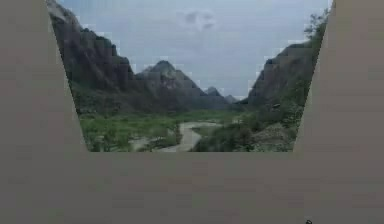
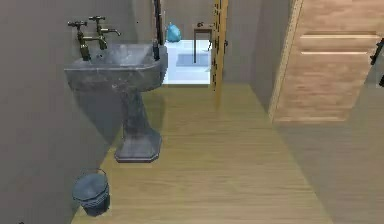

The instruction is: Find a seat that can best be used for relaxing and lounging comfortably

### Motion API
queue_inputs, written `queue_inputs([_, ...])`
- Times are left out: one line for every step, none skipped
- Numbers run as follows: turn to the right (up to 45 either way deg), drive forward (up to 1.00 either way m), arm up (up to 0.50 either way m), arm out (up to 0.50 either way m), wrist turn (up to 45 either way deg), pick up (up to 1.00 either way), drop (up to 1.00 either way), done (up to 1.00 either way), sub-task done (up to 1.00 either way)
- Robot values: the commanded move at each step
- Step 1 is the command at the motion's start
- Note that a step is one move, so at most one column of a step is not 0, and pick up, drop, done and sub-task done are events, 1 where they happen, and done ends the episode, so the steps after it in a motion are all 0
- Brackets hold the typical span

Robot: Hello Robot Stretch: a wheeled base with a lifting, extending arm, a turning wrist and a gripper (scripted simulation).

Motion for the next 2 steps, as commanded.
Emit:
queue_inputs([45.0, 0.0, 0.0, 0.0, 0.0, 0.0, 0.0, 0.0, 0.0])
queue_inputs([45.0, 0.0, 0.0, 0.0, 0.0, 0.0, 0.0, 0.0, 0.0])
